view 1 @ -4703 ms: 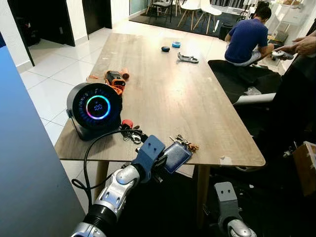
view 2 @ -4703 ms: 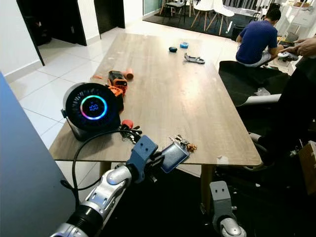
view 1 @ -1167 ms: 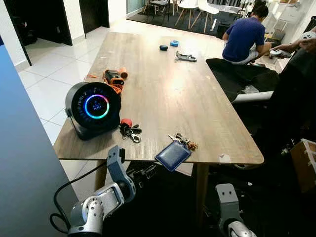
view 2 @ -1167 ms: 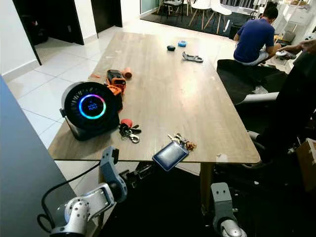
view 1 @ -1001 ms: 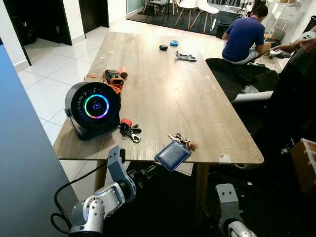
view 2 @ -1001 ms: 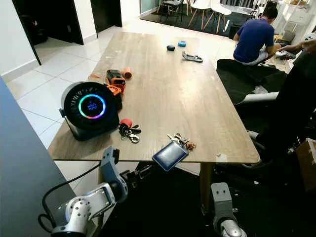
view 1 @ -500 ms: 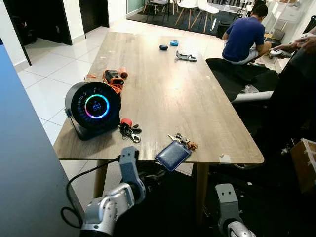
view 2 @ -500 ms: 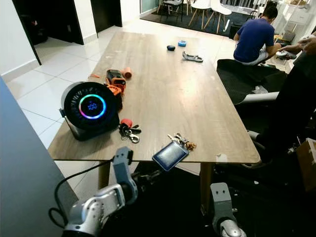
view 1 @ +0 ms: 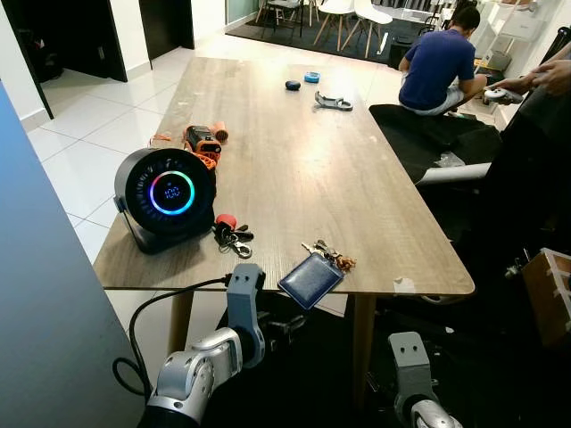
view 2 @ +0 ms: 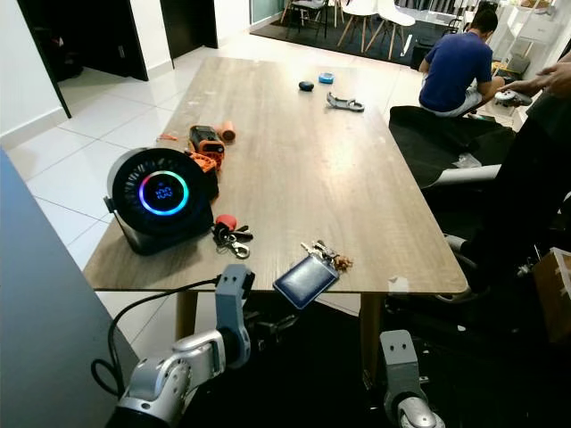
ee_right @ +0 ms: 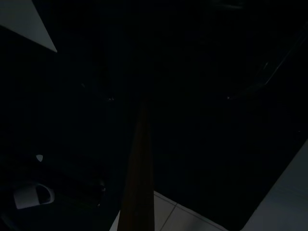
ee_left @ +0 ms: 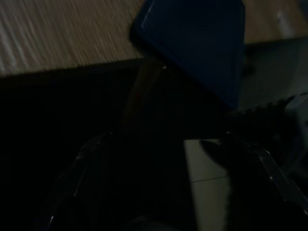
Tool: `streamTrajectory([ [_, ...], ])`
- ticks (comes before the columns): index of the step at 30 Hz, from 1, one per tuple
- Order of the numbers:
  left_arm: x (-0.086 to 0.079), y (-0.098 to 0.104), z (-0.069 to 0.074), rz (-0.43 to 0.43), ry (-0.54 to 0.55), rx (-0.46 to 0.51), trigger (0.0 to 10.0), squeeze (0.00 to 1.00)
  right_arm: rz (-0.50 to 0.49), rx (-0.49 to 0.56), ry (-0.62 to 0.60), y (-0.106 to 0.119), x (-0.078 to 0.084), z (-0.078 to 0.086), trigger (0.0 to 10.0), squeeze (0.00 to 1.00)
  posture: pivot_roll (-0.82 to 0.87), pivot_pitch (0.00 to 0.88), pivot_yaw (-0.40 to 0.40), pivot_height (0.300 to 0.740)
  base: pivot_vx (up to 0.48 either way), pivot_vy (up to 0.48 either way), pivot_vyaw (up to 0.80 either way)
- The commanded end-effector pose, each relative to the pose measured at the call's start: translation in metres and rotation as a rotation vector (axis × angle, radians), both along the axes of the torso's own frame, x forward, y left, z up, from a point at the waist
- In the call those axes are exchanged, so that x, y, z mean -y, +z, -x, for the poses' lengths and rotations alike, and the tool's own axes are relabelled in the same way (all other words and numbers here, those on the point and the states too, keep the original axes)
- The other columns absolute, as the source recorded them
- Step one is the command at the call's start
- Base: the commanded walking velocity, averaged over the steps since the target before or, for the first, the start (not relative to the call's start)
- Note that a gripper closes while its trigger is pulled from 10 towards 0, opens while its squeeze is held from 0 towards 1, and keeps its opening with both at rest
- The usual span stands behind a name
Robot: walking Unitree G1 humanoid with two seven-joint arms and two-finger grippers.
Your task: Hang keys on a hook
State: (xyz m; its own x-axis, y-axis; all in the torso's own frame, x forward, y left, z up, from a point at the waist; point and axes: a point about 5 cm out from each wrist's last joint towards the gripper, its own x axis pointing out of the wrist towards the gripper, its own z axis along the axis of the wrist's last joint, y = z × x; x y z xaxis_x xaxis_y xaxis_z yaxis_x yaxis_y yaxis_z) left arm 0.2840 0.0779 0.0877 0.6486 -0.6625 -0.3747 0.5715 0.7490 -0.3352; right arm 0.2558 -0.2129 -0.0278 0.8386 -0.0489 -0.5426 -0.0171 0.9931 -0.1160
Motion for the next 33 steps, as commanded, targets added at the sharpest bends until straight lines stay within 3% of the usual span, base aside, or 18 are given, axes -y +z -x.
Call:
streamTrajectory([
  [1, -0.007, -0.011, 0.006, -0.087, -0.045, 0.006, 10.0, 0.0, 0.0, -0.041, -0.01, -0.007, 0.001, 0.009, 10.0, 0.0, 0.08, 0.111, -0.07, 0.74, 0.0, 0.0, 0.0],
  [2, -0.012, -0.015, 0.007, -0.144, -0.073, 0.026, 10.0, 0.0, 0.0, -0.041, -0.01, -0.007, 0.001, 0.008, 10.0, 0.0, 0.08, 0.111, -0.07, 0.74, 0.0, 0.0, 0.0],
  [3, -0.012, -0.015, 0.007, -0.144, -0.073, 0.026, 10.0, 0.0, 0.0, -0.041, -0.01, -0.007, 0.001, 0.008, 10.0, 0.0, 0.08, 0.111, -0.07, 0.74, 0.0, 0.0, 0.0],
  [4, -0.023, -0.019, 0.009, -0.248, -0.128, 0.073, 10.0, 0.0, 0.0, -0.042, -0.009, -0.007, 0.001, 0.009, 10.0, 0.0, 0.09, 0.106, -0.072, 0.74, 0.0, 0.0, 0.0],
  [7, -0.026, -0.021, 0.01, -0.283, -0.148, 0.085, 10.0, 0.0, 0.0, -0.042, -0.008, -0.008, 0.001, 0.009, 10.0, 0.0, 0.09, 0.104, -0.072, 0.74, 0.0, 0.0, 0.0],
  [9, -0.037, -0.023, 0.008, -0.368, -0.166, 0.125, 10.0, 0.0, 0.0, -0.043, -0.007, -0.008, 0.001, 0.009, 10.0, 0.0, 0.09, 0.105, -0.072, 0.74, 0.0, 0.0, 0.0],
  [15, -0.048, -0.024, 0.006, -0.436, -0.176, 0.165, 10.0, 0.0, 0.0, -0.043, -0.007, -0.007, 0.0, 0.009, 10.0, 0.0, 0.09, 0.105, -0.072, 0.74, 0.0, 0.0, 0.0],
  [18, -0.056, -0.03, 0.016, -0.532, -0.323, 0.278, 10.0, 0.0, -0.001, -0.042, -0.007, -0.007, 0.0, 0.008, 10.0, 0.0, 0.09, 0.11, -0.074, 0.74, 0.0, 0.0, 0.0],
  [21, -0.058, -0.033, 0.024, -0.555, -0.411, 0.342, 10.0, 0.0, 0.0, -0.043, -0.007, -0.007, 0.001, 0.009, 10.0, 0.0, 0.09, 0.112, -0.075, 0.74, 0.0, 0.0, 0.0],
  [25, -0.061, -0.037, 0.029, -0.571, -0.447, 0.361, 10.0, 0.0, 0.0, -0.044, -0.008, -0.008, 0.001, 0.009, 10.0, 0.0, 0.09, 0.112, -0.075, 0.74, 0.0, 0.0, 0.0],
  [27, -0.071, -0.046, 0.039, -0.632, -0.508, 0.422, 10.0, 0.0, 0.001, -0.046, -0.008, -0.008, 0.001, 0.009, 10.0, 0.0, 0.09, 0.114, -0.075, 0.74, 0.0, 0.0, 0.0],
  [30, -0.071, -0.046, 0.039, -0.632, -0.508, 0.422, 10.0, 0.0, 0.001, -0.046, -0.008, -0.008, 0.001, 0.009, 10.0, 0.0, 0.09, 0.114, -0.075, 0.74, 0.0, 0.0, 0.0],
  [32, -0.081, -0.051, 0.049, -0.671, -0.561, 0.533, 10.0, 0.0, 0.0, -0.047, -0.007, -0.008, 0.001, 0.01, 10.0, 0.0, 0.09, 0.114, -0.075, 0.74, 0.0, 0.0, 0.0],
  [33, -0.081, -0.051, 0.049, -0.671, -0.561, 0.533, 10.0, 0.0, 0.0, -0.047, -0.007, -0.008, 0.001, 0.01, 10.0, 0.0, 0.09, 0.114, -0.075, 0.74, 0.0, 0.0, 0.0],
])
